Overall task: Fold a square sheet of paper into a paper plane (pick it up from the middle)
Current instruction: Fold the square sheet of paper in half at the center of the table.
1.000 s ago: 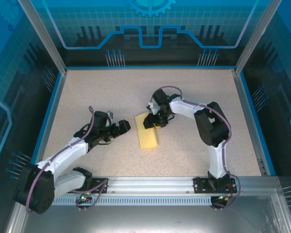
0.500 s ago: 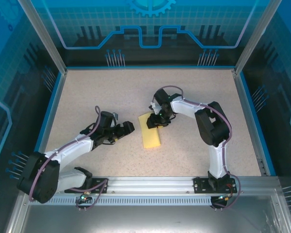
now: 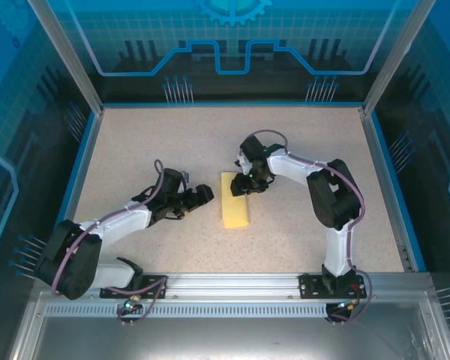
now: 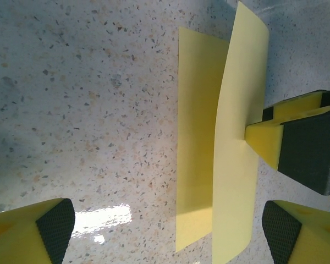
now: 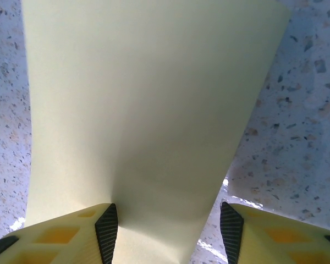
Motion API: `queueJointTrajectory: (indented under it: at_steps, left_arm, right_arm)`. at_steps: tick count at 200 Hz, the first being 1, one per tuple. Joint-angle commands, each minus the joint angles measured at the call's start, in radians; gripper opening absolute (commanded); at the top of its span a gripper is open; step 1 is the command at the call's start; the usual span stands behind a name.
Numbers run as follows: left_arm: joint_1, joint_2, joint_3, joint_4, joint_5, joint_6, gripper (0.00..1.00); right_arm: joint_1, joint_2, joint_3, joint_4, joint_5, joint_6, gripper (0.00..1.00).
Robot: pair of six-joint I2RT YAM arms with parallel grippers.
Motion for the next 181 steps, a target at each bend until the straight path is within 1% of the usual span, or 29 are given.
queueJointTrajectory:
  at_steps: [1, 31, 40, 51, 77, 102, 125, 144, 181]
  left_arm:
    - [-0.01, 0.019, 0.03, 0.025, 0.021, -0.017, 0.87]
    - [-0.01, 0.046, 0.041, 0.047, 0.037, -0.034, 0.81]
    - [-0.01, 0.058, 0.042, 0.064, 0.049, -0.042, 0.8]
    - [-0.012, 0.074, 0.042, 0.093, 0.065, -0.051, 0.76]
    - [-0.015, 0.118, 0.046, 0.179, 0.106, -0.078, 0.62]
    - [-0.028, 0.157, 0.068, 0.205, 0.116, -0.085, 0.46]
    - [-0.046, 0.193, 0.088, 0.215, 0.117, -0.085, 0.37]
    - [-0.06, 0.228, 0.106, 0.228, 0.122, -0.083, 0.32]
    - [-0.071, 0.271, 0.126, 0.24, 0.113, -0.086, 0.26]
  right_arm:
    - [0.012, 0.032, 0.026, -0.048, -0.001, -0.035, 0.55]
    - [0.024, 0.061, 0.031, -0.047, -0.029, -0.058, 0.55]
    - [0.028, 0.067, 0.033, -0.053, -0.018, -0.059, 0.55]
    - [0.029, 0.074, 0.034, -0.059, 0.006, -0.049, 0.55]
    - [0.029, 0.092, 0.03, -0.056, 0.018, -0.033, 0.56]
    - [0.033, 0.107, 0.026, -0.052, 0.033, -0.011, 0.56]
    - [0.032, 0.114, 0.02, -0.052, 0.063, 0.008, 0.56]
    - [0.034, 0.121, 0.019, -0.056, 0.081, 0.009, 0.56]
    - [0.05, 0.138, 0.011, -0.068, 0.136, 0.001, 0.56]
